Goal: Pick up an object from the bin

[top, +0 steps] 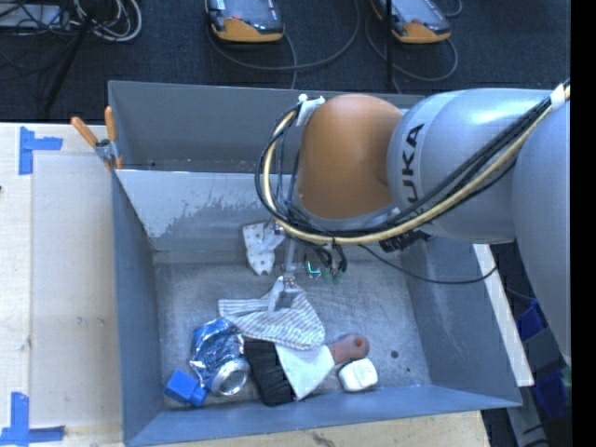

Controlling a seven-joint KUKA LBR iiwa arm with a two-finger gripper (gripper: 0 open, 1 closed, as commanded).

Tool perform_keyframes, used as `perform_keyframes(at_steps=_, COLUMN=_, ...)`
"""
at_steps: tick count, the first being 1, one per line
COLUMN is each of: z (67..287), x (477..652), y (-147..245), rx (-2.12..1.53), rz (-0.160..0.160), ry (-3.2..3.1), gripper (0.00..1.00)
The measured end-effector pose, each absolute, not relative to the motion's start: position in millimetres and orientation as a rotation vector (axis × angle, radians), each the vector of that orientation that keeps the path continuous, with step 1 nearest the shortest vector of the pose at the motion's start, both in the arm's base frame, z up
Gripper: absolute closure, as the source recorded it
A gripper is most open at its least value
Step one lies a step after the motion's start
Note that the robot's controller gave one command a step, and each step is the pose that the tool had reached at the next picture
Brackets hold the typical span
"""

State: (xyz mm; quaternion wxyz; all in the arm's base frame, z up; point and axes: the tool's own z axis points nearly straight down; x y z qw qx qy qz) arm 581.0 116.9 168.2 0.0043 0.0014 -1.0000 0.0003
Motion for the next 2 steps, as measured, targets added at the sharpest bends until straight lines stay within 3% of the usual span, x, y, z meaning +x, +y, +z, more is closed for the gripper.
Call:
perform_keyframes(at_steps=1, z=173, x=582.7, y=116, rx=0.001, rz=0.000, ry=-3.140, gripper=0.00)
perform_keyframes(at_steps=2, z=84, x=557.6, y=92, rx=0.316, rz=-0.009, ry=-3.151, gripper=1.00)
